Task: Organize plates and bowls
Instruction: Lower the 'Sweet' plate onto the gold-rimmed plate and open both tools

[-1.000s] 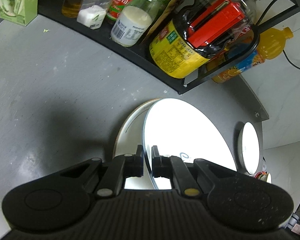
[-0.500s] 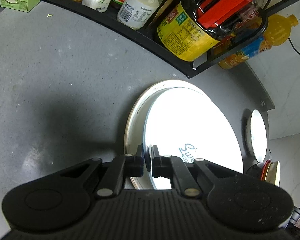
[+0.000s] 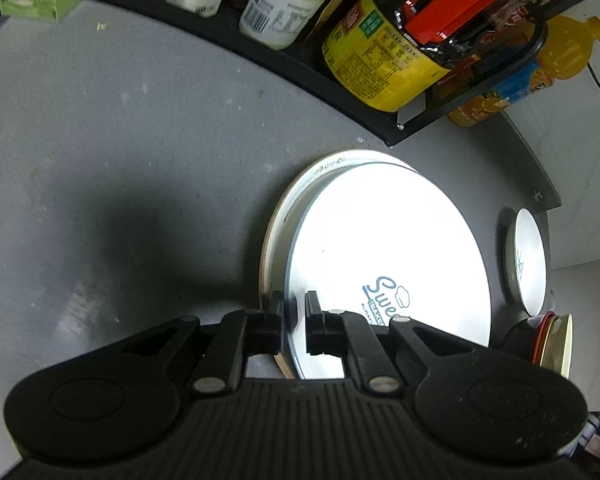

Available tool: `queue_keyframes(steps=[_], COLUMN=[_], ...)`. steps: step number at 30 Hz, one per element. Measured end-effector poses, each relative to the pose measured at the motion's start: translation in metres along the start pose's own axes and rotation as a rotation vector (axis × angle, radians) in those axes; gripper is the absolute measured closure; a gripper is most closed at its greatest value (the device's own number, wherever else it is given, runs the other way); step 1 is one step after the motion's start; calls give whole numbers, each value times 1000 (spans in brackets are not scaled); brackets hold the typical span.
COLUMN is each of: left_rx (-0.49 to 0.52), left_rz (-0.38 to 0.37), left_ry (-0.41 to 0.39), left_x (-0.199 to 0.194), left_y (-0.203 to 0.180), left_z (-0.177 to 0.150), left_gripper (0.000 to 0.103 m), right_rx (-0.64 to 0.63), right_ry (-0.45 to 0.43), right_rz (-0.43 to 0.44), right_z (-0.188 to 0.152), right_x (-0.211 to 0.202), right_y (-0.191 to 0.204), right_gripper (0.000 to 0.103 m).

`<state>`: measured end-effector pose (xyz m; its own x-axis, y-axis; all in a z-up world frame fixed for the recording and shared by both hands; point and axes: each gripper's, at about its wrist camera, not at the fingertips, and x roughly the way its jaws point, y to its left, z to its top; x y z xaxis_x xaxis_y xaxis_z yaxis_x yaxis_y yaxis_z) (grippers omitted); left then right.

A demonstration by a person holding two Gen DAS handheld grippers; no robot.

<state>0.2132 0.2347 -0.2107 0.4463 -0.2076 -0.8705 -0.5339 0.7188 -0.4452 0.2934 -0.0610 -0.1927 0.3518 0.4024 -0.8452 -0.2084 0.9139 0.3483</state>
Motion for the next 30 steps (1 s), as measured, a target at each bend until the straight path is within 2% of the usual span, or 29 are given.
queue_keyframes(steps=[8,12,16,19,30], left_rx=[50,42,31,27,10], left_rz=[45,69,57,57,58], left_ry=[-61,-64,-60,-57,-66], left_x=[-24,-22,-18,-15,-11], left_y=[-3,3,7,6,9], left_z=[5,8,10,10,14], left_gripper=[94,93,87,85,77], right_rx=[11,-5,-25,-36,-24], right_ry=[13,9,12,17,47], right_rz=[-4,-24,-43,-77,-68], right_z=[1,4,7,8,10], right_x=[10,12,13,16,21], right_y=[1,5,8,10,11], right_gripper=[93,92,90,79,77])
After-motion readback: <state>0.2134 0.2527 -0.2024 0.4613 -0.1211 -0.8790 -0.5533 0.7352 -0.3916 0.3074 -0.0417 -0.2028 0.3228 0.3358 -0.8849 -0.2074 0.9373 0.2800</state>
